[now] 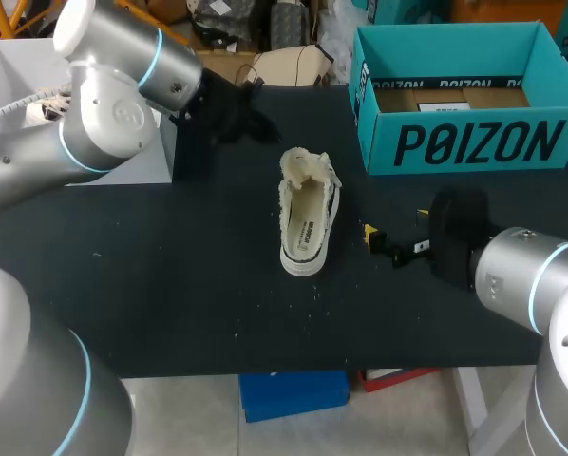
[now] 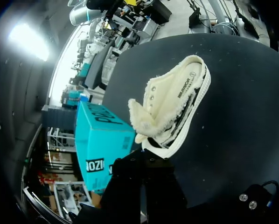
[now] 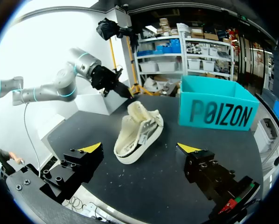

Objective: Take the shoe out of the shoebox, open the shoe tongue, remove and reinsert the insole, then place the shoe into the shoebox

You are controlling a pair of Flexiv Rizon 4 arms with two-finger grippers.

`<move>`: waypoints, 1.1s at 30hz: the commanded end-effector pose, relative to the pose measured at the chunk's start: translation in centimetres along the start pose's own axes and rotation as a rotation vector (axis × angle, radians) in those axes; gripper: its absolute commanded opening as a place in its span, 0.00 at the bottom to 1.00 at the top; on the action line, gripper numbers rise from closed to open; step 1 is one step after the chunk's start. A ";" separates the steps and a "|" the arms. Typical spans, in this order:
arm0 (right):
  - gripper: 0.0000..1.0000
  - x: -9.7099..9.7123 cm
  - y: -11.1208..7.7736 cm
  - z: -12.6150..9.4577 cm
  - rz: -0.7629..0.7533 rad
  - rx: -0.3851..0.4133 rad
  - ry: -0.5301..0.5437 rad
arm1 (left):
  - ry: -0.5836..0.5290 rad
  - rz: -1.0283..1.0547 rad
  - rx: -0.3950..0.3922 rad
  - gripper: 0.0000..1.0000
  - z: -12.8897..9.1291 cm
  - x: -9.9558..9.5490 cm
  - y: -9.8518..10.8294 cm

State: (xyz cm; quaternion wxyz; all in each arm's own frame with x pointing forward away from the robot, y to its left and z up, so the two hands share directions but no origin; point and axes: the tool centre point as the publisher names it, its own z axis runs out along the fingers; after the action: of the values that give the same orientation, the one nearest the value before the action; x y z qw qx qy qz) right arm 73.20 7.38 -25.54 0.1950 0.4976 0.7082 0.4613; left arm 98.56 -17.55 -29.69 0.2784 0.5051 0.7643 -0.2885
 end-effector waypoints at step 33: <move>1.00 0.2 -0.1 0.1 0.001 -0.004 -0.004 | 0.306 0.168 0.315 0.00 8.4 4.4 -7.2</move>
State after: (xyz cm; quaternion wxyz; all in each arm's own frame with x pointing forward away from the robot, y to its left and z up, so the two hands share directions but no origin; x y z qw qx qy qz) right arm 73.20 7.37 -25.54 0.1951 0.4976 0.7082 0.4613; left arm 91.81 -23.06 -36.95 0.0976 0.6427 0.6969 -0.3029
